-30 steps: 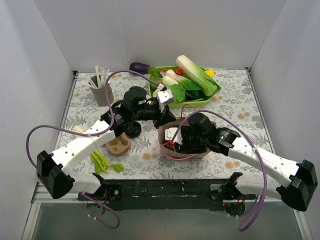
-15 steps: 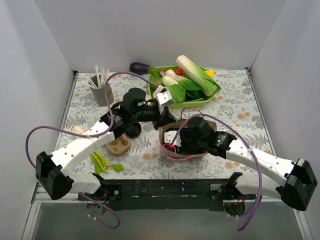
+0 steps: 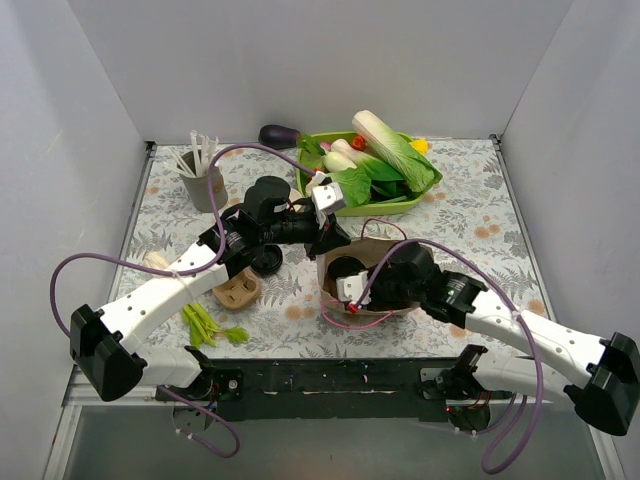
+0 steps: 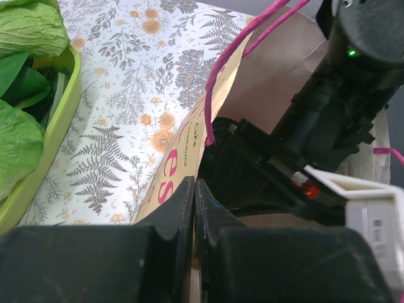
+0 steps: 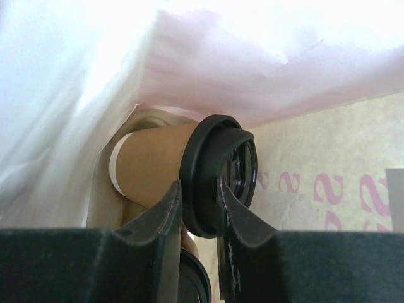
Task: Pack the takeout coffee
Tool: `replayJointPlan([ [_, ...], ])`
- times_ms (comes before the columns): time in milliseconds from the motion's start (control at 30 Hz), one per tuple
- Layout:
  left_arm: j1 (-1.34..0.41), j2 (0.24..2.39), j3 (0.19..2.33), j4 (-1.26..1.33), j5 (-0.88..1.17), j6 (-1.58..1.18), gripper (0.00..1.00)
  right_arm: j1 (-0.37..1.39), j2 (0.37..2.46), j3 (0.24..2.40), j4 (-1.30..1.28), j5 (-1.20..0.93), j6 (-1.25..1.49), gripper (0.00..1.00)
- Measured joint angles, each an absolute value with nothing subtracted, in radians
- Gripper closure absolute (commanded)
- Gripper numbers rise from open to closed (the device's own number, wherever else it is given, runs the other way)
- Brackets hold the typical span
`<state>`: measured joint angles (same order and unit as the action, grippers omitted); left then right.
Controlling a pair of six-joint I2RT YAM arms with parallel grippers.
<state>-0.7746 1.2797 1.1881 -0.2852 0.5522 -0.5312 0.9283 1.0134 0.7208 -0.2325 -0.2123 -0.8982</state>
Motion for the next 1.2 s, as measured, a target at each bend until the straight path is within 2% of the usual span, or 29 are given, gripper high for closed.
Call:
replayJointPlan([
  [167,-0.775,1.280,1.188,-0.284,0.546,-0.533,1.00,0.933,0.916,0.645,-0.204,-0.233,-0.992,0.85],
  [367,-0.775,1.281,1.188,-0.284,0.535,-0.541,1.00,0.933,0.909,0.579,-0.146,-0.258,-1.084,0.86],
  [467,-0.775,1.282,1.190,-0.284,0.529,-0.541,1.00,0.933,0.907,0.559,-0.110,-0.271,-1.124,0.76],
  [533,-0.775,1.284,1.193,-0.284,0.526,-0.543,1.00,0.933,0.903,0.548,-0.101,-0.278,-1.144,0.63],
  [733,-0.775,1.287,1.200,-0.281,0.509,-0.543,1.00,0.933,0.903,0.566,-0.159,-0.294,-1.181,0.52],
  [1200,-0.774,1.288,1.204,-0.280,0.496,-0.535,1.00,0.920,0.869,0.757,-0.548,-0.348,-1.233,0.50],
])
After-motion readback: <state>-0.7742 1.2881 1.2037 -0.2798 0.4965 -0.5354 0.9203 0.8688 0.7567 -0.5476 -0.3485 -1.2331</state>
